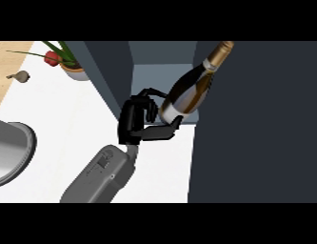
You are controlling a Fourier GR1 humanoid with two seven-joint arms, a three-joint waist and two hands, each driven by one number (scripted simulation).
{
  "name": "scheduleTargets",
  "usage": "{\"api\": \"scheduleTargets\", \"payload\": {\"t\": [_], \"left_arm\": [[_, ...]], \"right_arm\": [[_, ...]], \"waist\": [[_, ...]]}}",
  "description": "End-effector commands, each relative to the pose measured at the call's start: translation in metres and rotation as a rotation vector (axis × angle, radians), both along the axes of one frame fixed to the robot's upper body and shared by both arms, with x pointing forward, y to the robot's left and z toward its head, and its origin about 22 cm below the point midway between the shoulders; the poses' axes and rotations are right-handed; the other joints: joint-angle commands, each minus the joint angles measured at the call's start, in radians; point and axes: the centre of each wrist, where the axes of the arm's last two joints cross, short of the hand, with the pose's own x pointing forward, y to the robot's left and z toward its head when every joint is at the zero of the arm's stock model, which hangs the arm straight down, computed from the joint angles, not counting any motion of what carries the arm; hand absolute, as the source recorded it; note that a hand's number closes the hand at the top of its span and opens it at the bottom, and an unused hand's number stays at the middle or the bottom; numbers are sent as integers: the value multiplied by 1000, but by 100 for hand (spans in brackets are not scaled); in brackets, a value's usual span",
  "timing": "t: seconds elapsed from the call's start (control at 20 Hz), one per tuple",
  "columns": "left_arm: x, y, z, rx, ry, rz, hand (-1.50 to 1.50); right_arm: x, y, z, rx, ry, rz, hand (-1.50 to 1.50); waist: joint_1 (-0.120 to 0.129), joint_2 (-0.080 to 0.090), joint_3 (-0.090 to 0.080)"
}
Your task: Pick up the wine, place it into the cabinet and close the cabinet
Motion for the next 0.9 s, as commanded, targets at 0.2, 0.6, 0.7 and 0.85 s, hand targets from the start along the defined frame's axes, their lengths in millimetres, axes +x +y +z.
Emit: {"api": "scheduleTargets", "payload": {"t": [0.2,0.6,0.7,0.85], "left_arm": [[7,-2,-25,-9,51,6,150],[15,20,-55,-134,69,54,150],[9,32,-75,-145,82,25,150],[26,22,-56,-136,71,-2,150]], "right_arm": [[1,-12,12,11,9,14,-150],[-7,-1,-2,-9,14,17,-150],[4,1,-3,-5,0,8,-150],[13,18,-8,18,4,-2,-150]], "waist": [[-3,1,0],[-13,4,0],[-11,5,-1],[-4,2,0]]}}
